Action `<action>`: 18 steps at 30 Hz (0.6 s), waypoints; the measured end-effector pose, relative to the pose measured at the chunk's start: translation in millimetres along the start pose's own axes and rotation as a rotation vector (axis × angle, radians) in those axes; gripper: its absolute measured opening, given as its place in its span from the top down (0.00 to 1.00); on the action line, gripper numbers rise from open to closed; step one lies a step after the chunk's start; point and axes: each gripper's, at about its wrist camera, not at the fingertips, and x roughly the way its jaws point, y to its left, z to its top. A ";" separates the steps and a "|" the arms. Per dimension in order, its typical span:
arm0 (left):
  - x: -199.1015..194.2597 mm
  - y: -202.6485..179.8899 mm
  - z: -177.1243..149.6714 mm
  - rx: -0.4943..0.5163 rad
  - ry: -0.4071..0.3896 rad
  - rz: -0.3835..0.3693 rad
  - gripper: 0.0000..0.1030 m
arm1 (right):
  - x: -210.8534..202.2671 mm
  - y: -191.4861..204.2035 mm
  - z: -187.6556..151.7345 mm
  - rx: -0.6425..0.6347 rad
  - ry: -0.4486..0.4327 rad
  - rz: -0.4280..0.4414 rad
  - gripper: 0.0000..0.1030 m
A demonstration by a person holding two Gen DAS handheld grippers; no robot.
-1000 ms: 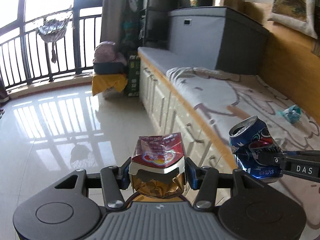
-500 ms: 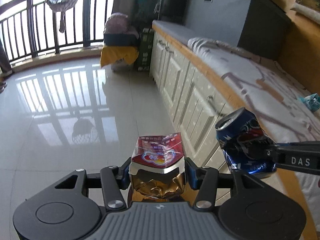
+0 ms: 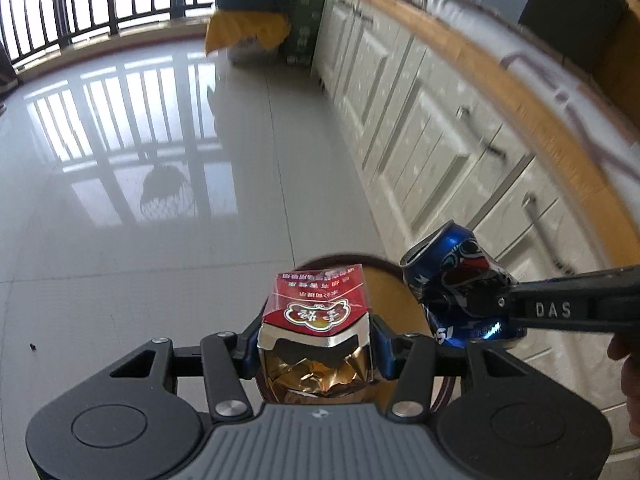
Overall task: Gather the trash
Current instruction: 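Carry the snack box and blue can in both tools over the yellow bin, then open the right tool to drop the can while the left tool drops the box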
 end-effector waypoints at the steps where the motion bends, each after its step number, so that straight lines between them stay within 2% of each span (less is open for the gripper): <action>1: 6.7 0.8 -1.3 0.003 0.015 0.002 0.49 | 7.6 -1.0 0.4 0.004 0.019 0.000 0.73; 9: 50.1 1.2 -10.3 0.002 0.118 0.002 0.49 | 48.4 -9.6 0.8 0.033 0.119 0.000 0.73; 18: 67.2 8.2 -17.6 0.002 0.157 0.018 0.48 | 88.1 -12.3 -5.9 0.162 0.246 0.151 0.70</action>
